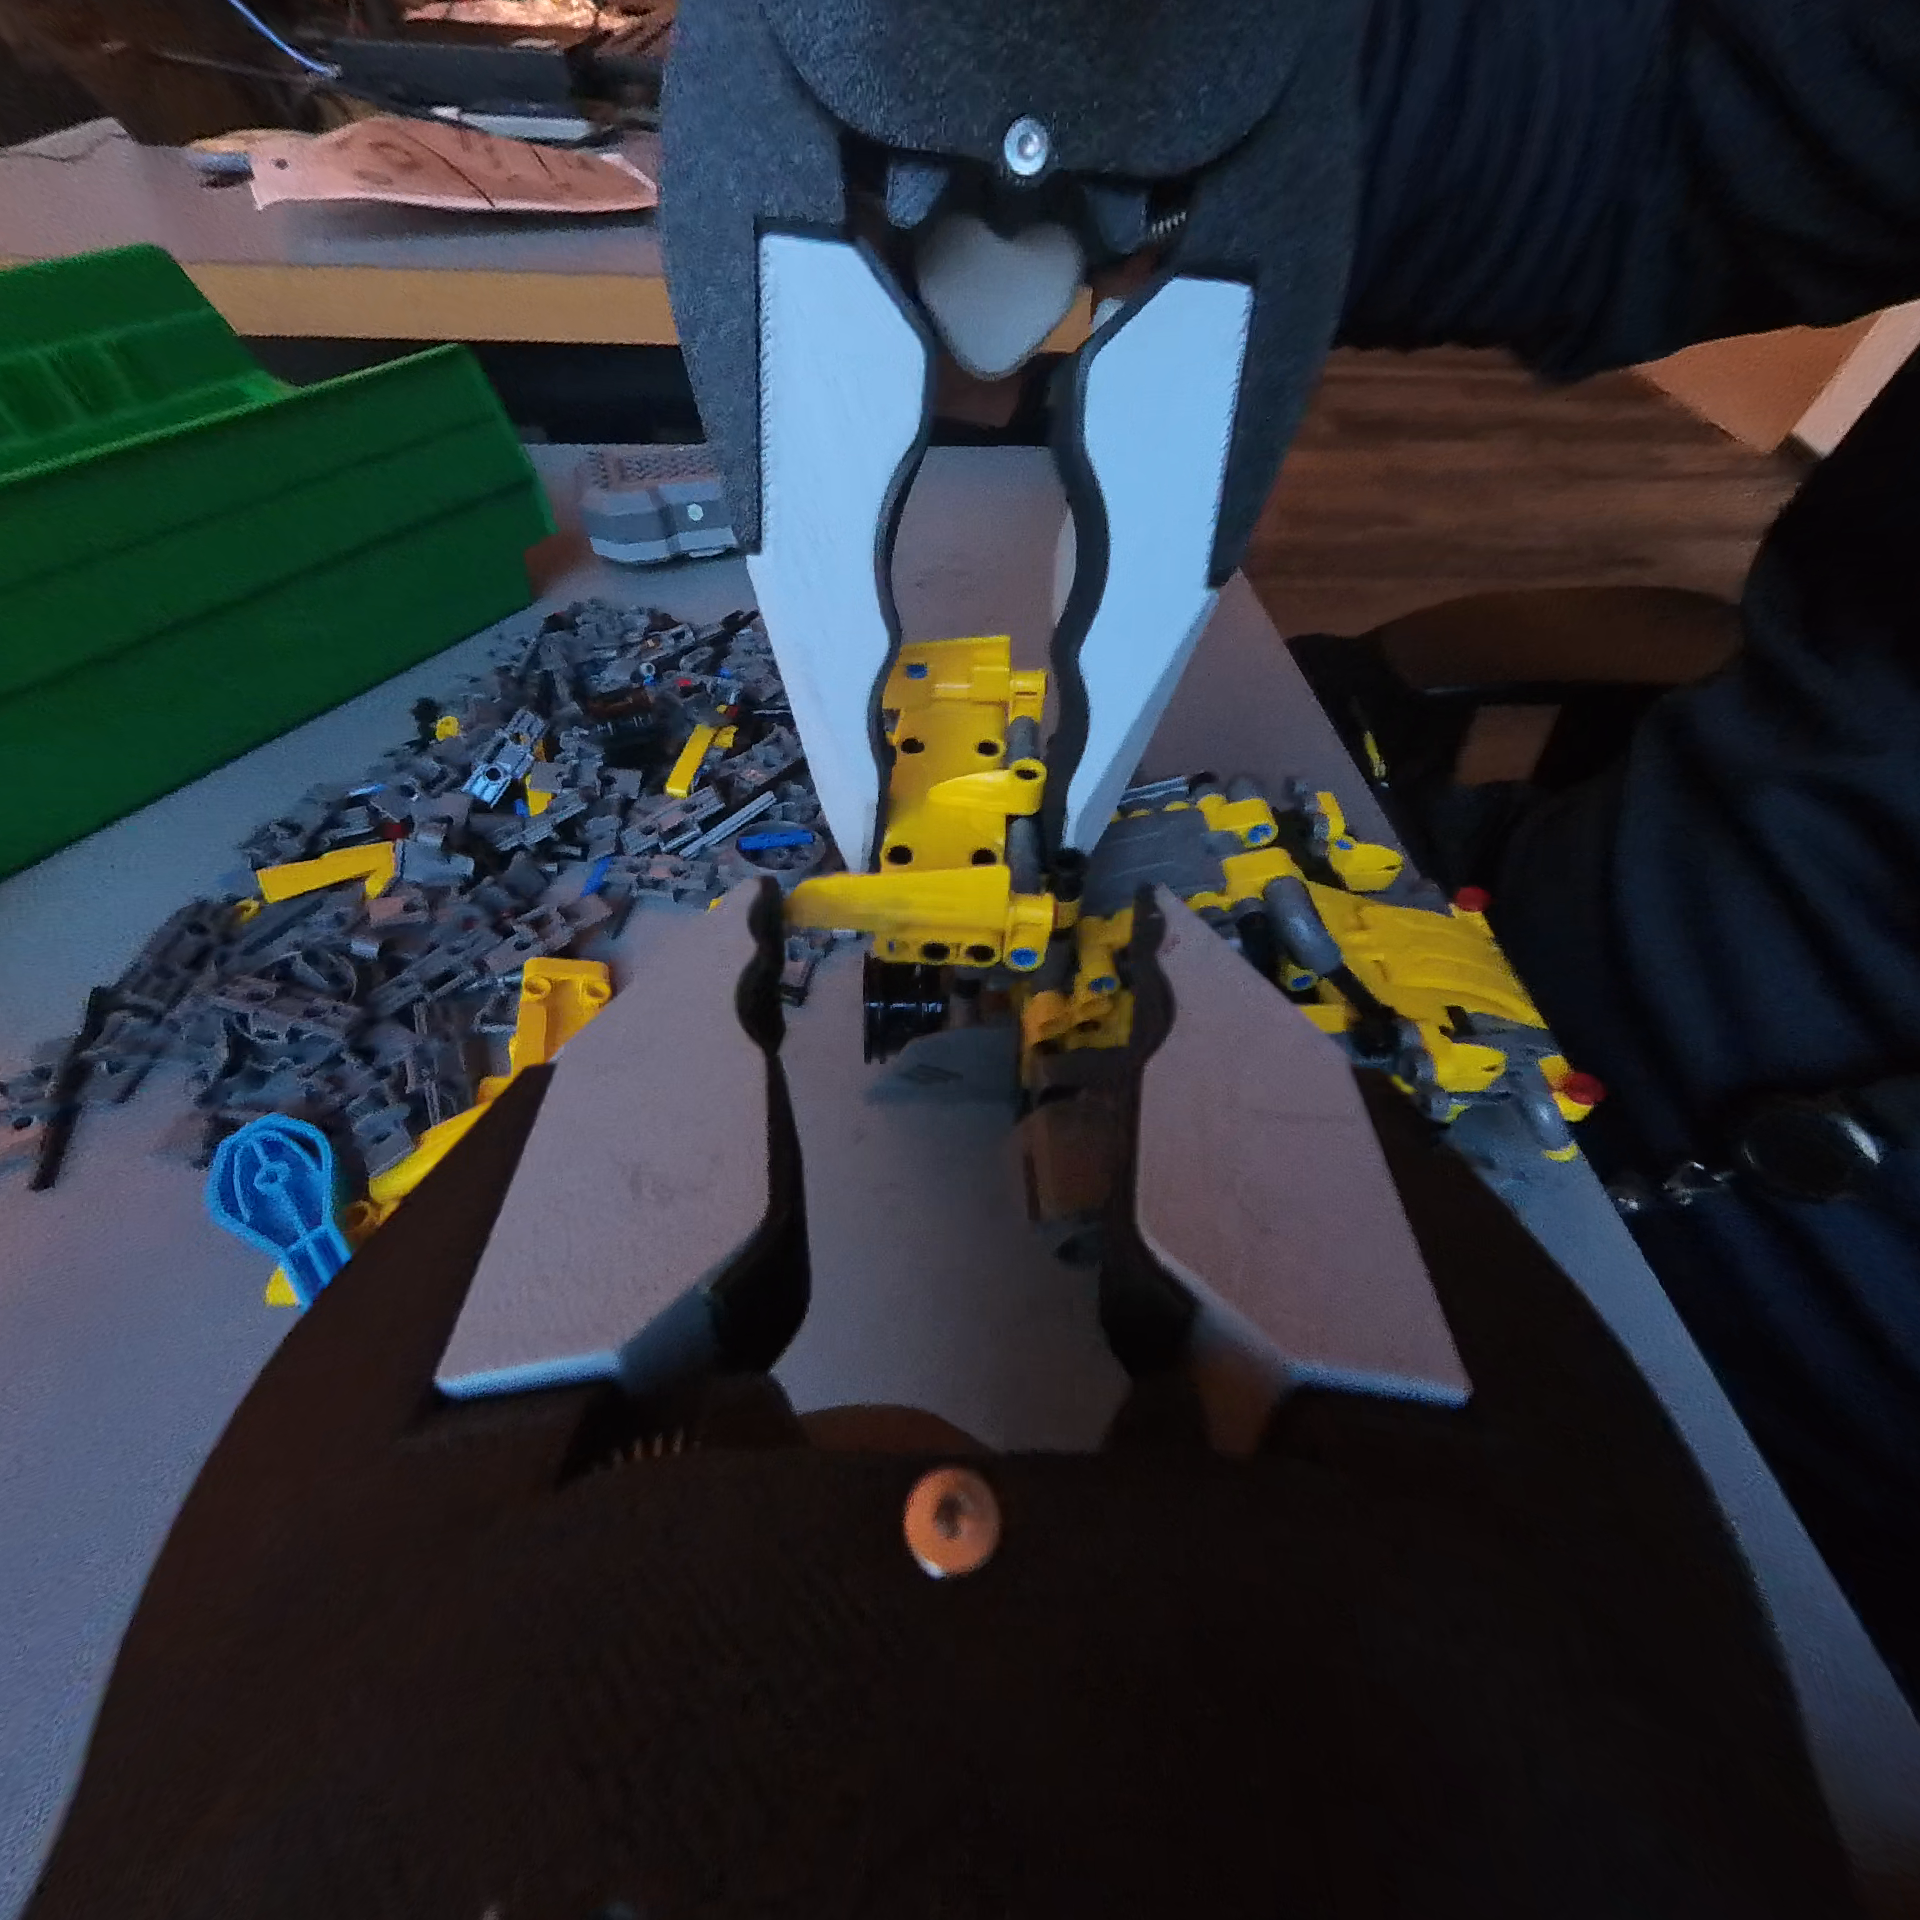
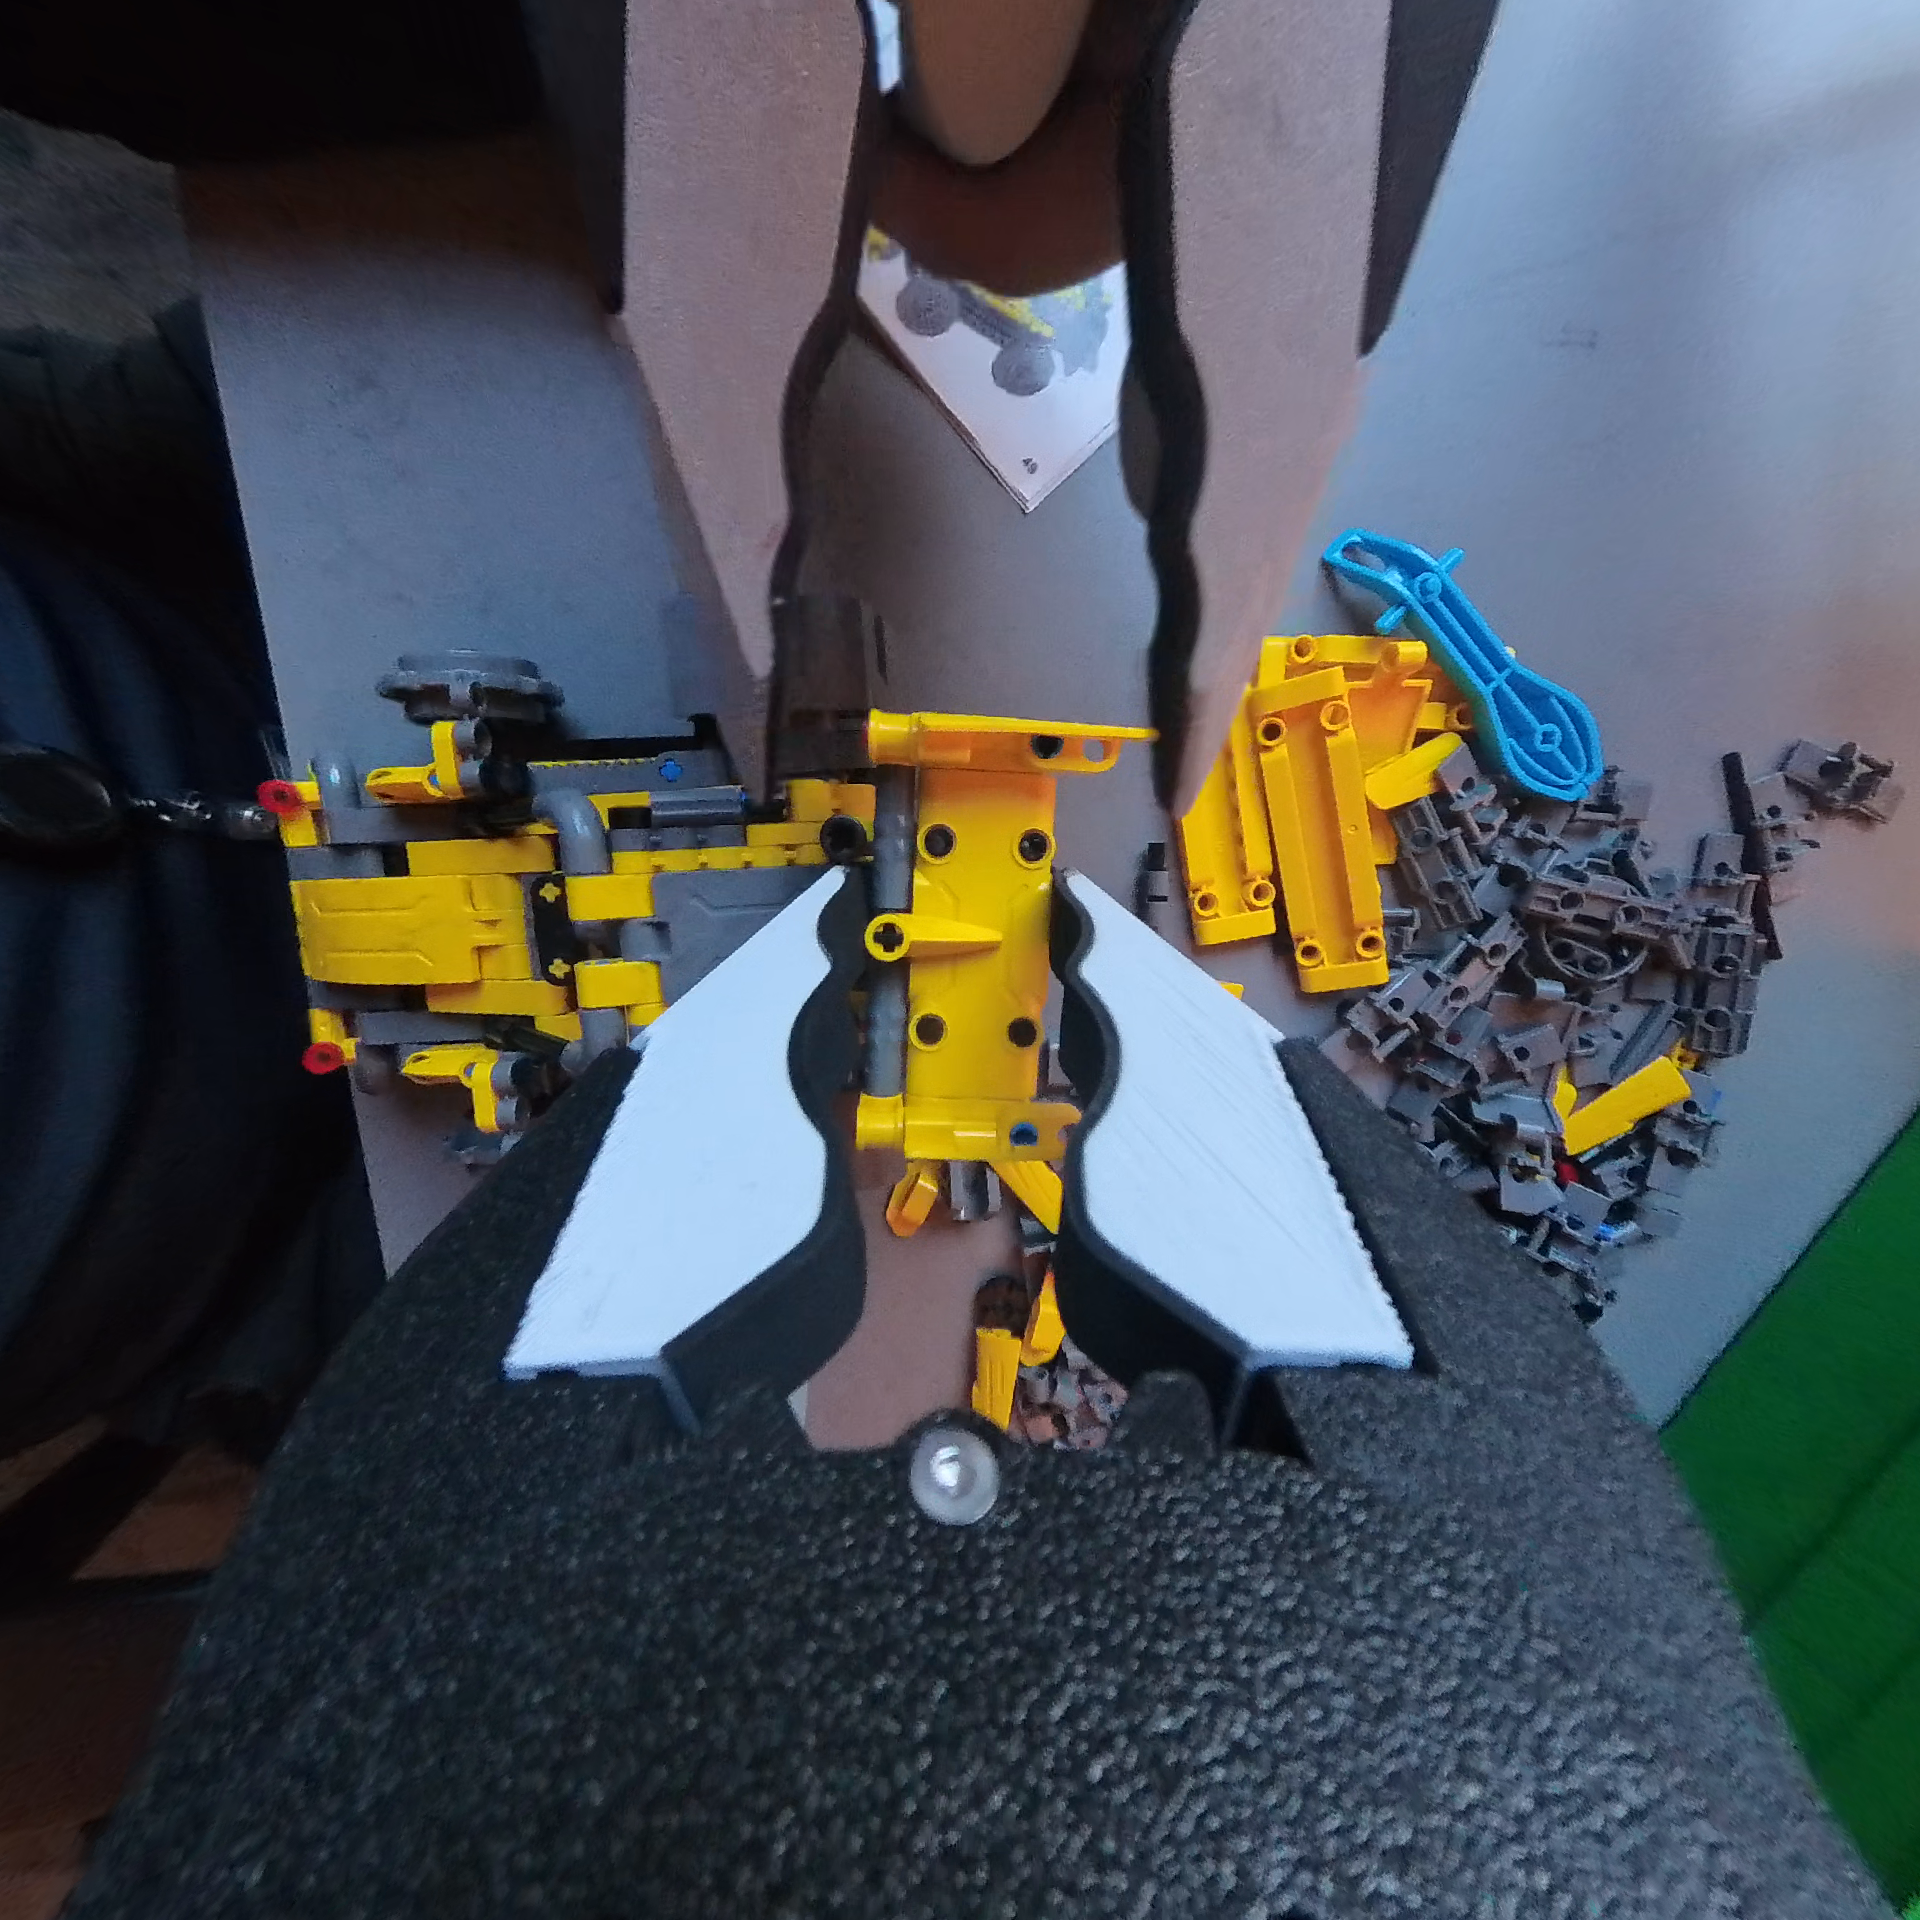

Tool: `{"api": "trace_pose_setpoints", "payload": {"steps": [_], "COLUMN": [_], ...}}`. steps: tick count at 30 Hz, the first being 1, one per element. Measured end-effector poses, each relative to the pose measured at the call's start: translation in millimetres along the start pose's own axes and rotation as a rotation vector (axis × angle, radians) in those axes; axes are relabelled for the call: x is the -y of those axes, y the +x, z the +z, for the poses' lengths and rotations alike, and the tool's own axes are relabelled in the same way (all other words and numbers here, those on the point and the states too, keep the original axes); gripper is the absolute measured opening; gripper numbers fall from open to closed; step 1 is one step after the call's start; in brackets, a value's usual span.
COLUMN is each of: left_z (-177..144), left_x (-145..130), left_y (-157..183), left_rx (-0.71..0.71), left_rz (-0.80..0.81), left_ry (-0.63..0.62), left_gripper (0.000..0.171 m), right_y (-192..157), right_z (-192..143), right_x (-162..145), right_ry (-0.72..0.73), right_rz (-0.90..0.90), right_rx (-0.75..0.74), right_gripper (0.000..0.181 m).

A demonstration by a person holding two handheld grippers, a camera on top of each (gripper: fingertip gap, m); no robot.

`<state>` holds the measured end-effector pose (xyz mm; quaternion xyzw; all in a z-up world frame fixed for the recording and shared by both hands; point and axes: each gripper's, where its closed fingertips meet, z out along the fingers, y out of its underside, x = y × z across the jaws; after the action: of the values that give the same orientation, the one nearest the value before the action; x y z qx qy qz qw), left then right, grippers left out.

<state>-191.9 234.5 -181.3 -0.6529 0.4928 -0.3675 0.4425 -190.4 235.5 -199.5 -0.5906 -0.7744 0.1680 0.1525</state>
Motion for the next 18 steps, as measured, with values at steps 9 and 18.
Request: {"api": "trace_pose_setpoints", "payload": {"steps": [9, 18], "left_z": [-1.8, -0.8], "left_x": [-0.8, -0.6], "left_y": [-2.0, -1.1], "left_rx": [0.047, 0.058], "left_rz": [0.081, 0.095], "left_ry": [-0.022, -0.043], "left_gripper": [0.049, 0.049], "right_y": [-3.6, -9.6], "right_z": [0.3, 1.8], "right_x": [3.1, 3.8], "right_ry": [0.038, 0.129], "right_rz": [-0.053, 0.056], "right_rx": [-0.009, 0.150], "right_gripper": [0.035, 0.047]}}
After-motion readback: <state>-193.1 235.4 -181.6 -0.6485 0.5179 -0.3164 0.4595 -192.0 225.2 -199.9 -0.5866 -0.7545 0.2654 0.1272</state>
